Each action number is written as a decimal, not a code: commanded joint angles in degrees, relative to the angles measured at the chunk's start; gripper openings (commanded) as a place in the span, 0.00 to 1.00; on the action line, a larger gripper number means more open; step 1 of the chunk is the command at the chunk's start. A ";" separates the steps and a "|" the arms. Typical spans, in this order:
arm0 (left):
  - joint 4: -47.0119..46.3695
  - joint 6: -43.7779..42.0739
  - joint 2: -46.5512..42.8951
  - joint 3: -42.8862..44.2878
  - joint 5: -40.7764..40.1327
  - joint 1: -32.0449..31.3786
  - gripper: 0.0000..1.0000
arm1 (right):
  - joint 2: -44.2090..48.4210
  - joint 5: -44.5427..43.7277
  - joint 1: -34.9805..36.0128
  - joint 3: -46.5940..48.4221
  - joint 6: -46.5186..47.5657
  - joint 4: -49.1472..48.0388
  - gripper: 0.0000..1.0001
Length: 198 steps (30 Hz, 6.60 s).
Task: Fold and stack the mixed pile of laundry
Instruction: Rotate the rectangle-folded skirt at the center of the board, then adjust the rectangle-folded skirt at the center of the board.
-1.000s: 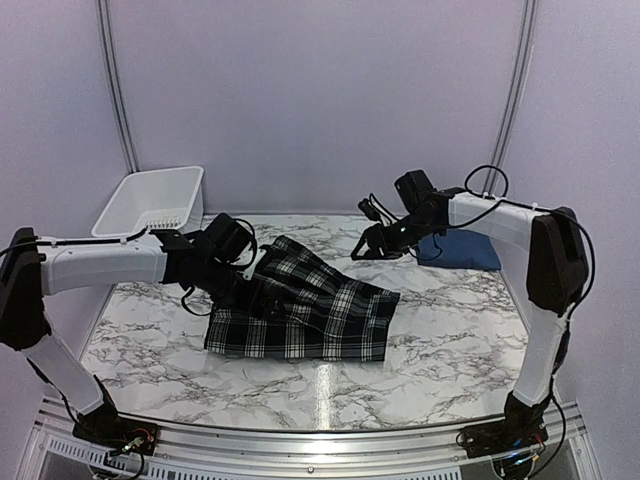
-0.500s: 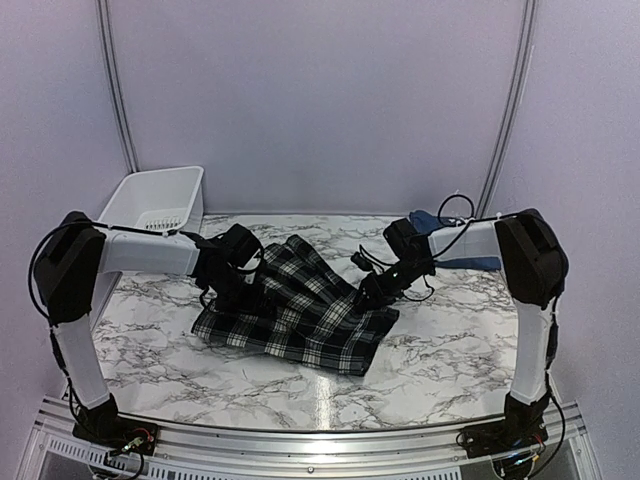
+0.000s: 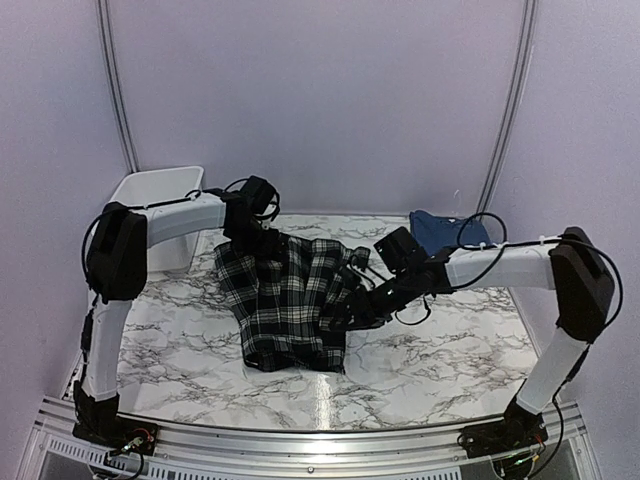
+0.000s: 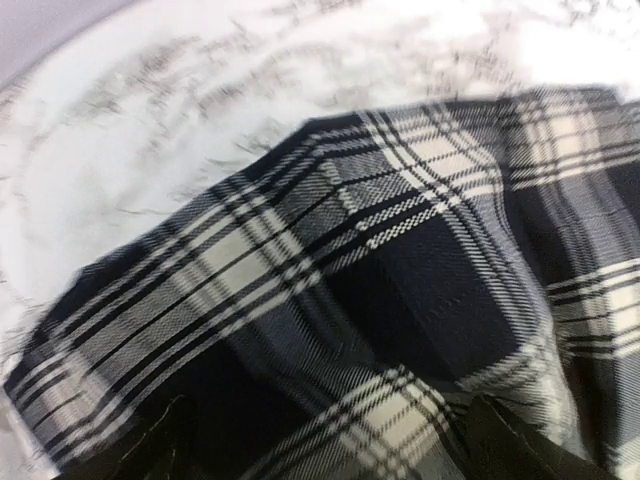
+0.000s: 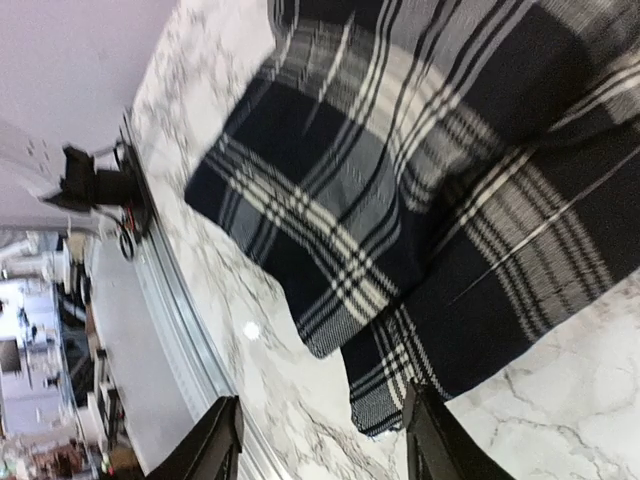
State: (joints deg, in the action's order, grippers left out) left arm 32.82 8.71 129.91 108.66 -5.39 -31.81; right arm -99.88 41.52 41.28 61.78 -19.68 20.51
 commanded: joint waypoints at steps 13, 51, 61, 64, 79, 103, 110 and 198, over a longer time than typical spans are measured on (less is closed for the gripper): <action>3.32 25.48 -29.20 -25.07 3.72 -16.48 0.99 | 5.76 -4.29 -7.91 -17.85 -28.73 -28.56 0.49; 14.92 32.32 -7.03 -6.53 -5.64 -25.67 0.00 | -12.00 -4.83 -3.18 -17.32 -36.79 -41.47 0.22; 12.87 30.91 -11.53 -6.32 2.25 -25.58 0.00 | -13.48 -3.23 -2.72 -17.32 -38.81 -46.69 0.00; 12.33 30.92 -11.57 -5.27 4.84 -25.66 0.00 | -13.09 -3.61 -2.66 -17.23 -38.77 -46.63 0.00; 4.46 31.63 -7.29 -6.05 15.60 -26.21 0.00 | -12.81 -3.75 -2.46 -17.45 -40.19 -49.08 0.00; -10.00 31.19 -7.34 -21.97 25.13 -23.47 0.40 | 0.73 -9.10 -8.75 -20.57 -37.51 -40.59 0.34; -13.46 29.75 -8.66 -25.49 26.97 -23.47 0.63 | 2.31 -13.53 -11.73 -9.19 -24.89 -27.37 0.47; -54.52 43.28 -25.40 -64.58 38.80 -14.23 0.65 | -7.38 5.99 -1.32 -0.38 -14.40 -18.30 0.45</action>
State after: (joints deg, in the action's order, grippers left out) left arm -22.94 52.53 103.53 45.19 33.17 -46.37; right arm -101.69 42.65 36.93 60.97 -33.63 5.23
